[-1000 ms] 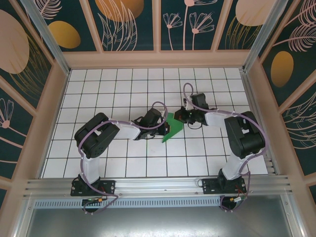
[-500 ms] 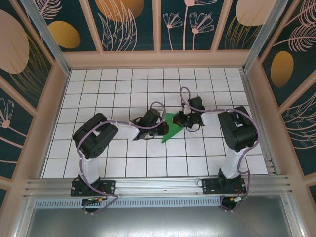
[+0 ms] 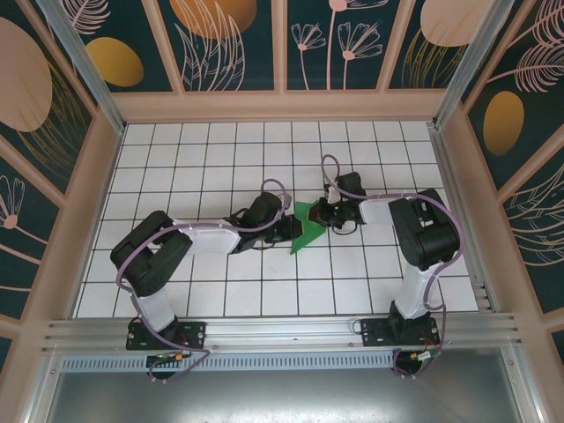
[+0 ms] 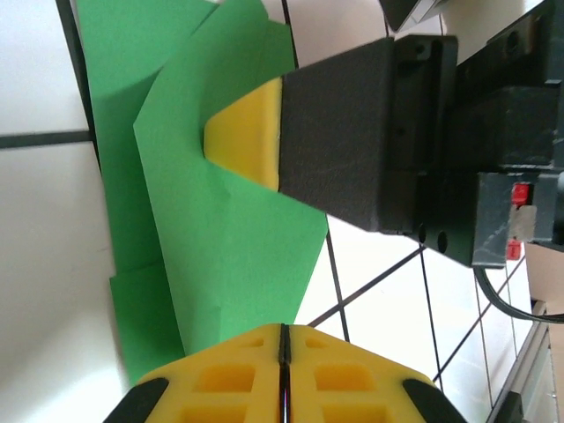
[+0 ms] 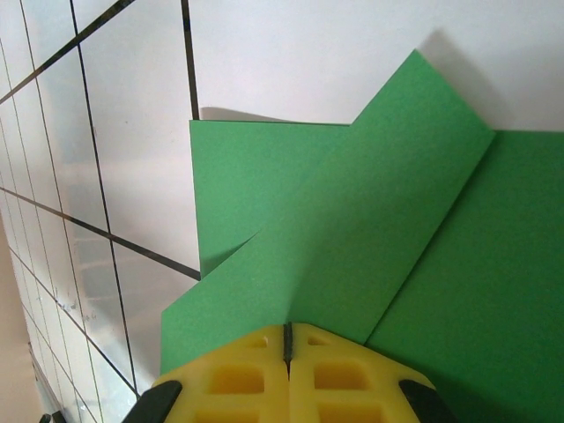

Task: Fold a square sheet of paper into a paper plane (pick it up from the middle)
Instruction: Fourth fold the wing at the center of the table.

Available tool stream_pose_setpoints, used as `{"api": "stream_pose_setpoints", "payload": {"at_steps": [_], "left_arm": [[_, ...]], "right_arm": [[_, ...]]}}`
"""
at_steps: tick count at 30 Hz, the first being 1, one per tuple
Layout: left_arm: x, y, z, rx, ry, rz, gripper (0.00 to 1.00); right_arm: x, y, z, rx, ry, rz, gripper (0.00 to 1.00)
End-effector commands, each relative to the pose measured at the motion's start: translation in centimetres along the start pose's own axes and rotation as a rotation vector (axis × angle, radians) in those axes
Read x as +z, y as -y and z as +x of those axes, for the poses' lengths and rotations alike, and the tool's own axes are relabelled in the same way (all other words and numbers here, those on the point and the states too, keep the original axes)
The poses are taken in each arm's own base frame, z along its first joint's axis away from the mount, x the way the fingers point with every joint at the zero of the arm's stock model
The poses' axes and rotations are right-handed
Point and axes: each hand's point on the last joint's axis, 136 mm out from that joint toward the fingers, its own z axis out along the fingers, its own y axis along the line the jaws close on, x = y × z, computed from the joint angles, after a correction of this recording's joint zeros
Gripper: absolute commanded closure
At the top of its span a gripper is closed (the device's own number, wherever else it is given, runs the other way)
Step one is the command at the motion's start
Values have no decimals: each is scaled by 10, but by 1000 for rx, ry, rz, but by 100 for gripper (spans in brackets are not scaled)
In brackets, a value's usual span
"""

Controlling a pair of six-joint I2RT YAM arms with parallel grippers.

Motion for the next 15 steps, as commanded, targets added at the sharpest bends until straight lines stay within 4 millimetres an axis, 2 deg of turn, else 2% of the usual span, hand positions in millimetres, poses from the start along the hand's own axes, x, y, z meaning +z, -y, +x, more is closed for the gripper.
{"api": "stream_pose_setpoints", "payload": {"at_steps": [1,10,15], "left_arm": [[7,6,9,-32,-30,36,87],[13,5,22,-50,-56,-11,83],[17,-8,26,-61,-56,-65,82]], "right_arm": [[11,54,22,66,-56,181,100],[12,56,25,73,-66,188,100],[12,58,26,77,-70,192,100]]}}
